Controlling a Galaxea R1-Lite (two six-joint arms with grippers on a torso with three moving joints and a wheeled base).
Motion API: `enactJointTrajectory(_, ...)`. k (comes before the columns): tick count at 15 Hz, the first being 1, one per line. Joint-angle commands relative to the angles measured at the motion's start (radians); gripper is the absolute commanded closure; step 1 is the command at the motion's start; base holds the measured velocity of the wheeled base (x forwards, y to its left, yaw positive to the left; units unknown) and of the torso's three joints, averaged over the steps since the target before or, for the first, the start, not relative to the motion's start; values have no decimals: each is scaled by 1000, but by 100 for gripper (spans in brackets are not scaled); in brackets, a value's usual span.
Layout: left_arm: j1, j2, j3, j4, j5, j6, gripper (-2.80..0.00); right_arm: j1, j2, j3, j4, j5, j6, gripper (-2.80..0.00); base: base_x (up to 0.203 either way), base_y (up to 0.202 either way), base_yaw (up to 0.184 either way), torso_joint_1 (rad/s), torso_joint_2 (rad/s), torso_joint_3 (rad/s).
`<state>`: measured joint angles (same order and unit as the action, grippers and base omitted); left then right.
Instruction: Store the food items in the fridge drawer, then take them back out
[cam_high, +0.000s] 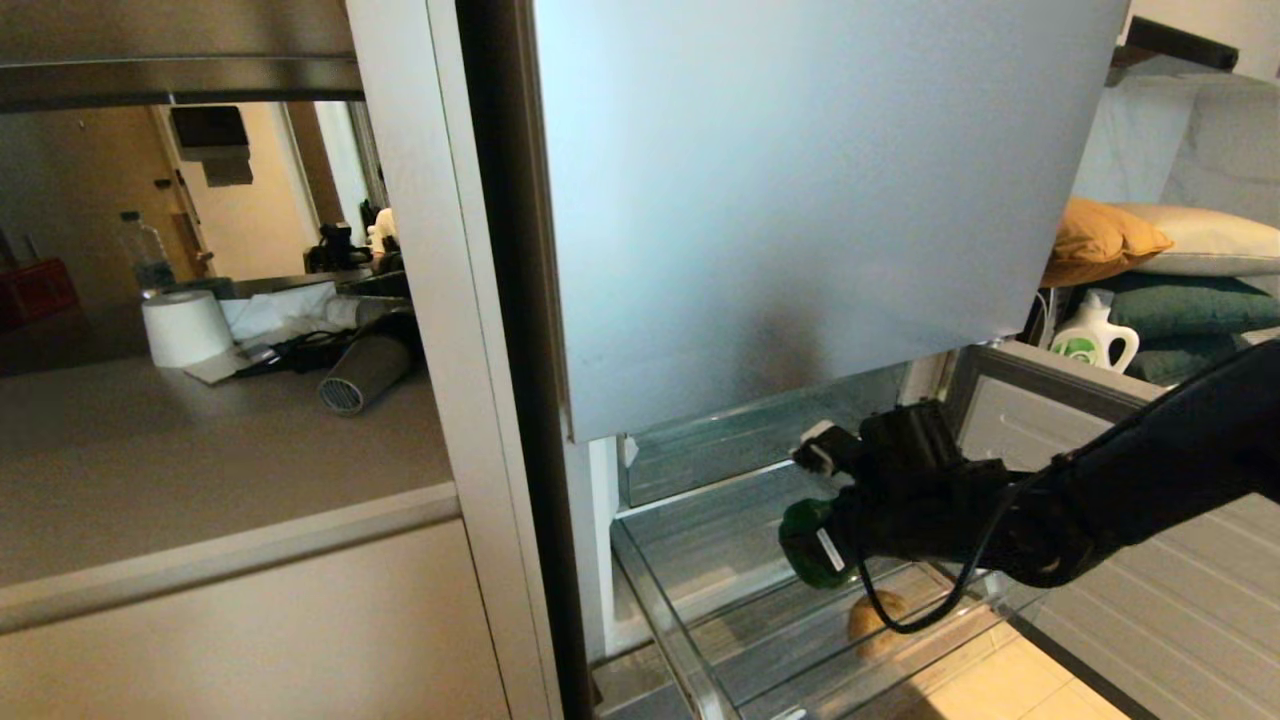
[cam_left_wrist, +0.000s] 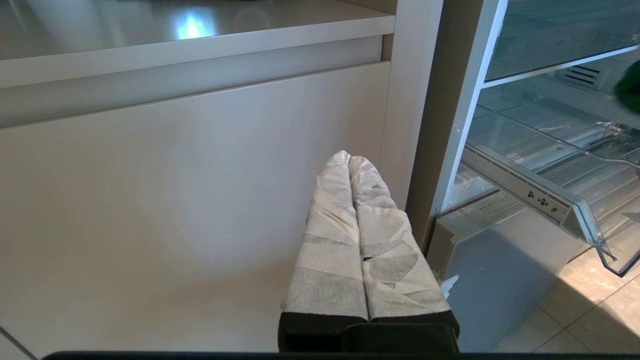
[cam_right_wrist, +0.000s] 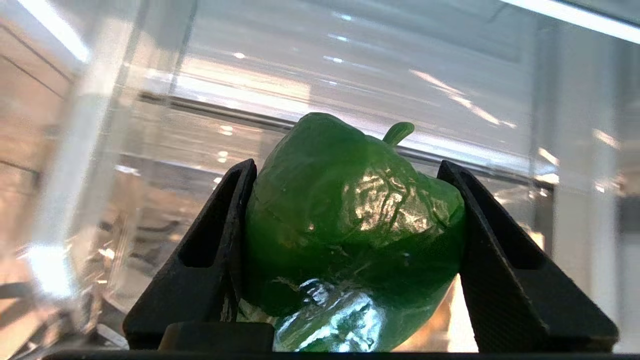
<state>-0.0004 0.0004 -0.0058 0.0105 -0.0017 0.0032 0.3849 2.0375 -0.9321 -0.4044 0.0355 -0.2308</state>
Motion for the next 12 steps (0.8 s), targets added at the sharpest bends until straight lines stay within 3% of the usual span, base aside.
enactJointTrajectory(1, 0, 0, 0, 0, 0, 0, 0, 5, -142, 87, -2, 1, 12, 0, 0, 0, 0, 0, 0, 0)
enactJointTrajectory(5, -1, 0, 0, 0, 0, 0, 0, 10, -316, 253, -3, 2, 48, 0, 0, 0, 0, 0, 0, 0)
enactJointTrajectory(7, 0, 0, 0, 0, 0, 0, 0, 12, -389, 302, -1, 5, 97, 0, 0, 0, 0, 0, 0, 0)
enactJointTrajectory(12, 0, 0, 0, 0, 0, 0, 0, 37, -499, 383, -1, 10, 128, 0, 0, 0, 0, 0, 0, 0)
